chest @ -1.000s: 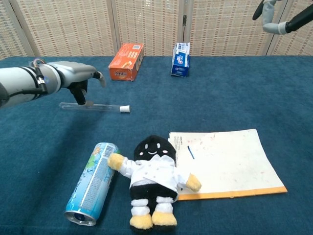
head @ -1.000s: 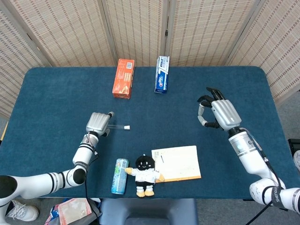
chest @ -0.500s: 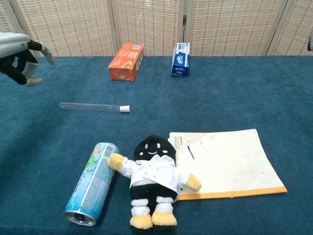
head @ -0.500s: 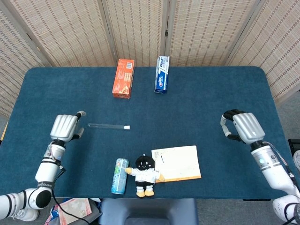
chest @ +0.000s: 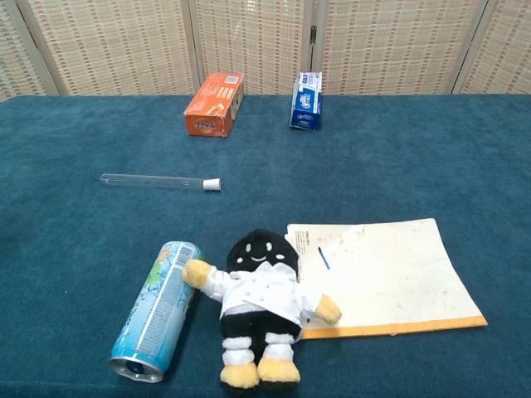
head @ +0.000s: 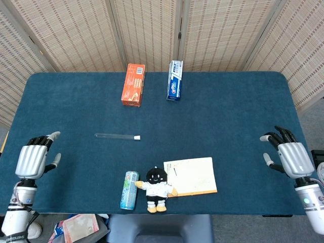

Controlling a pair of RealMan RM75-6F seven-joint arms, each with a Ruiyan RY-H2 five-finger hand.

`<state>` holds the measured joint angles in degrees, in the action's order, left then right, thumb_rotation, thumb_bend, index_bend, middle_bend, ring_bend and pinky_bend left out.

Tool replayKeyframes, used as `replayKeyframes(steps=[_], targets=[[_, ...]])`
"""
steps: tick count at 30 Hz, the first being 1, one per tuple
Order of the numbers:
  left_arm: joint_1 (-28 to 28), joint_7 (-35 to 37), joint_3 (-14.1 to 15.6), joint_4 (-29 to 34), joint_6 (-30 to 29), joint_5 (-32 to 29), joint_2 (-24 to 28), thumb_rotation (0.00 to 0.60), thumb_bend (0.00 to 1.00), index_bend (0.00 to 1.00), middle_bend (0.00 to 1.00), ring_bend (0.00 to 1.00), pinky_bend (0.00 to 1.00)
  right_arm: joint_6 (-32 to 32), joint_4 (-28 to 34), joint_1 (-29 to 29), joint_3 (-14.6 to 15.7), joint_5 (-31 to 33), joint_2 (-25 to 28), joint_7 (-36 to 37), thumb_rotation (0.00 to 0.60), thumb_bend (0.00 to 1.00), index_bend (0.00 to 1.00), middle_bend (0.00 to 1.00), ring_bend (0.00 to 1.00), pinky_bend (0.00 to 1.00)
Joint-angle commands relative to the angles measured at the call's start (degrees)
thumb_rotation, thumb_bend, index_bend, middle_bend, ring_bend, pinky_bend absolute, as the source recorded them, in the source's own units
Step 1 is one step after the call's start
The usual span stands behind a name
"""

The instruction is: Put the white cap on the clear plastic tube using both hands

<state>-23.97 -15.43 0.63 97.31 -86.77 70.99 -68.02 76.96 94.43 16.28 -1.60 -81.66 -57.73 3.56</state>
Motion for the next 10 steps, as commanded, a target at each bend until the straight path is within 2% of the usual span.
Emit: replayKeyframes(steps=[1,10], targets=[[2.42,0.31,0.65,1.23,-2.47,2.28,0.28,0.6,0.36,0.17,0.3,0.26,0.27,1.83,1.01,-1.62,0.49,-0.8,0.48,-0.7,0.6,0.32,0.27,0.24,0.04,0.07],[7.15,-2.67,0.81,3.95,-6.38,5.66,0.11,0.6,0.36,0.17,0.3,0.26,0.25,4.92,2.17,-4.4,0.45,-2.22,0.33,-1.54,0.6,0.32,0.27,0.24,0.03,0.06]])
